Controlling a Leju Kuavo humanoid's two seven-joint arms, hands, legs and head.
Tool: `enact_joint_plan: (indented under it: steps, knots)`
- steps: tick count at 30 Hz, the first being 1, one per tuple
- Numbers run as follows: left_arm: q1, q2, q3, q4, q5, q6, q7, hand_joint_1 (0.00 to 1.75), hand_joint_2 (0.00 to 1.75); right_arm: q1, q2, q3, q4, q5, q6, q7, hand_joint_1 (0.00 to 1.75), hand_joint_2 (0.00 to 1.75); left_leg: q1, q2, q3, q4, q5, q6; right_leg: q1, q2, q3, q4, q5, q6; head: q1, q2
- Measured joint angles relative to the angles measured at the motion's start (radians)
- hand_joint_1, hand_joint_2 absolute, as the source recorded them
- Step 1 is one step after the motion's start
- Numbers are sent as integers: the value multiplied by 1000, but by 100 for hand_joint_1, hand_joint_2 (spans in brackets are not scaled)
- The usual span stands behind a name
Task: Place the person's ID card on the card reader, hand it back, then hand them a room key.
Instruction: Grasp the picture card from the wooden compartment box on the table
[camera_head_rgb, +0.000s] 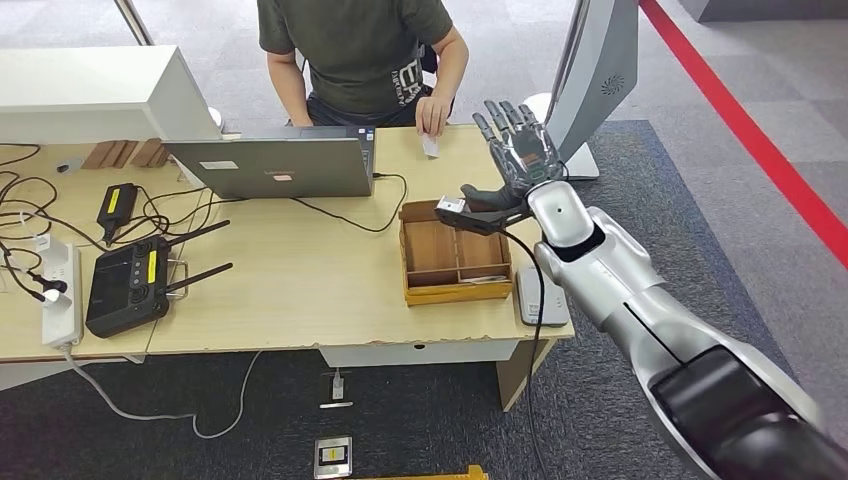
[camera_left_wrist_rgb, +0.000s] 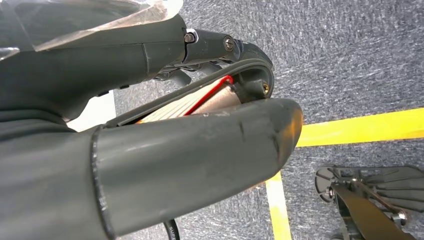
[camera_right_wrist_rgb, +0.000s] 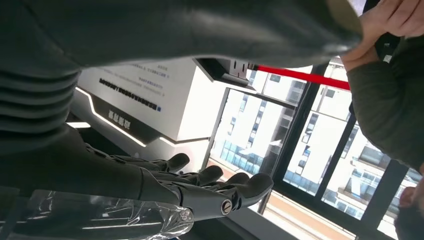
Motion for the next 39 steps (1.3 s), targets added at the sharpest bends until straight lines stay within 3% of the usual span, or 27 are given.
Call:
enact_joint_plan:
  steps: [8, 17, 23, 31, 39]
  knots:
    - [3, -10, 0, 0, 4, 6, 5, 0, 0, 90, -141, -131, -8, -295, -3, 7, 0, 0, 0, 0, 0, 1, -1, 1, -1, 0, 1, -1, 0, 0, 0, 0]
    - [5, -16, 1, 0, 32, 24, 4, 0, 0, 263, -328, -287, -11, -438, -40, 24, 0, 0, -1, -1, -1, 0, -2, 1, -1, 0, 0, -2, 0, 1, -1, 0]
    - [6, -27, 2, 0, 47, 41, 9, 0, 0, 394, -411, -401, 16, -512, -88, -10, 0, 0, -1, -2, -1, 0, -2, 1, -1, 0, 0, -2, -1, 1, -1, 0]
    - [5, -44, 3, 0, 59, 70, 19, 0, 0, 579, -448, -540, 154, -635, -201, -115, 0, 0, -1, -2, -1, 0, -3, 1, -1, -1, 0, -3, -2, 1, 0, 0]
    - [5, -60, 23, -1, 79, 97, 23, 0, 0, 759, -387, -662, 320, -714, -252, -169, 0, 0, 0, -2, 0, -1, -5, 0, 0, -1, 0, -2, -4, -1, 0, 0]
